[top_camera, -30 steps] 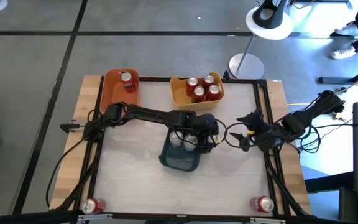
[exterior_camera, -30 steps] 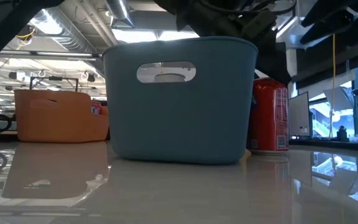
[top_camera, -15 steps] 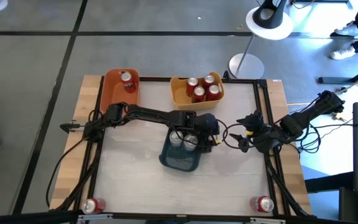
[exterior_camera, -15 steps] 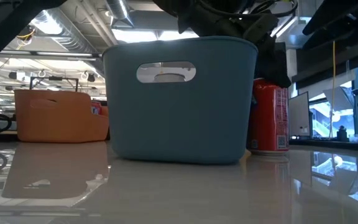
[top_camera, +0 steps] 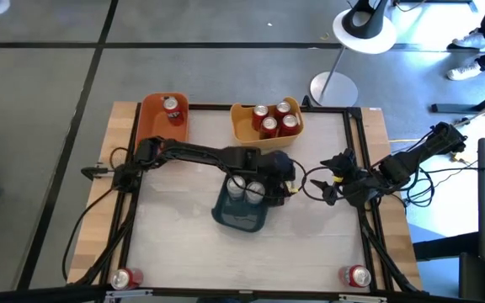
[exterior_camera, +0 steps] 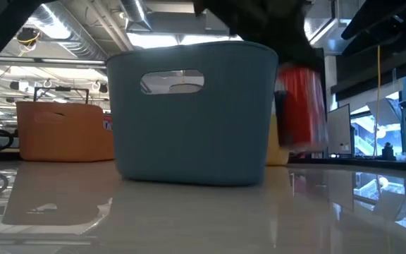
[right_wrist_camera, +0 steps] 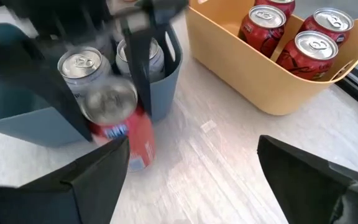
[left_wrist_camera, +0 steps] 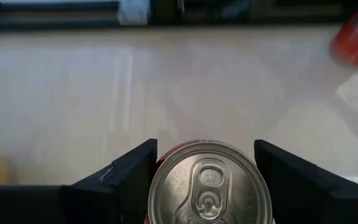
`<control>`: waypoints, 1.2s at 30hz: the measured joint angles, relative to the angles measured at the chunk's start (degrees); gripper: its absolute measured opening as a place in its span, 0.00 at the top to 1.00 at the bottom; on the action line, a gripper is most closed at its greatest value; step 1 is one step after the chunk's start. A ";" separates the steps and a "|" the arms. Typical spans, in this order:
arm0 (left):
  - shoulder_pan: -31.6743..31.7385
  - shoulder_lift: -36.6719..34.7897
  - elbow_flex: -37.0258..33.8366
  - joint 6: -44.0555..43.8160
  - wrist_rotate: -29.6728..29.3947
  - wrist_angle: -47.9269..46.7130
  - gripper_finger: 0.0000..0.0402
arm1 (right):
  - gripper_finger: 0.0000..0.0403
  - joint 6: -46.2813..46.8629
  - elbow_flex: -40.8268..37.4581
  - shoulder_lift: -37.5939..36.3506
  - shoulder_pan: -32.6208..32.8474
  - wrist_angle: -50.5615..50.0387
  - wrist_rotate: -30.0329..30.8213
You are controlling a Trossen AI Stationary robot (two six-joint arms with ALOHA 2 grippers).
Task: Sort soda cans
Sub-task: Put the top orange soda can into the orange bin
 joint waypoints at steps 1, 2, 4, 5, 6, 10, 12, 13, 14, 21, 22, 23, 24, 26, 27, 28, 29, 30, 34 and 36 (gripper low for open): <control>0.02 -0.77 0.10 0.04 -0.17 0.17 0.41 | 0.12 0.00 0.00 0.00 0.00 0.00 0.00; 0.06 -1.56 0.17 0.12 -0.29 0.49 0.41 | 0.12 0.00 0.00 0.00 0.00 0.01 0.00; 0.06 -2.77 0.17 0.65 -0.45 0.53 0.41 | 0.12 0.02 0.00 0.00 0.00 0.07 0.00; 0.10 -3.19 0.17 0.79 -0.57 0.45 0.41 | 0.12 0.02 0.00 0.00 0.00 0.12 0.01; 0.12 -3.57 0.15 0.85 -0.66 0.43 0.41 | 0.12 0.02 0.00 0.00 0.00 0.17 0.02; 0.21 -5.98 0.14 1.18 -1.96 0.47 0.40 | 0.12 0.03 0.00 0.00 0.00 0.24 0.04; 0.20 -7.40 0.17 2.25 -3.03 0.79 0.41 | 0.12 0.22 0.00 0.00 0.00 0.26 0.04; 0.16 -7.85 0.24 2.46 -3.56 1.00 0.41 | 0.12 0.33 0.00 0.00 0.00 0.26 0.00; 0.16 -8.42 0.27 2.63 -4.03 1.14 0.41 | 0.12 0.43 0.00 0.00 0.00 0.28 -0.04; 0.31 -12.80 0.27 4.62 -9.41 -1.25 0.40 | 0.12 0.44 0.00 0.00 0.00 0.48 -0.07; 0.33 -13.72 0.27 5.02 -10.55 -2.15 0.40 | 0.12 0.44 0.00 0.00 0.00 0.50 -0.07; 0.45 -14.31 0.28 5.17 -11.60 -3.15 0.40 | 0.12 0.44 0.00 0.02 0.00 0.50 -0.09; 0.60 -15.21 0.30 5.20 -12.46 -4.32 0.40 | 0.12 0.44 0.01 0.00 0.00 0.53 -0.07; 0.99 -16.63 0.30 5.16 -14.29 -7.07 0.41 | 0.12 0.44 0.02 0.04 0.00 0.62 -0.10; 1.17 -17.74 0.30 4.98 -15.28 -8.67 0.40 | 0.12 0.44 0.02 0.11 0.00 0.68 -0.22; 1.34 -18.58 0.30 4.70 -16.50 -10.25 0.40 | 0.12 0.44 0.02 0.25 0.00 0.76 -0.76; 1.54 -19.86 0.30 4.31 -17.90 -11.70 0.40 | 0.12 0.42 0.02 0.29 0.00 0.78 -1.43; 1.70 -21.09 0.30 4.10 -19.24 -13.21 0.40 | 0.12 0.46 0.02 0.33 0.00 0.88 -2.19; 3.17 -25.41 0.38 2.51 -23.55 -19.05 0.39 | 0.12 0.44 0.02 0.65 0.02 1.05 -3.17; 4.25 -27.45 0.36 0.97 -25.09 -22.38 0.39 | 0.12 0.44 0.02 0.93 0.02 1.27 -3.13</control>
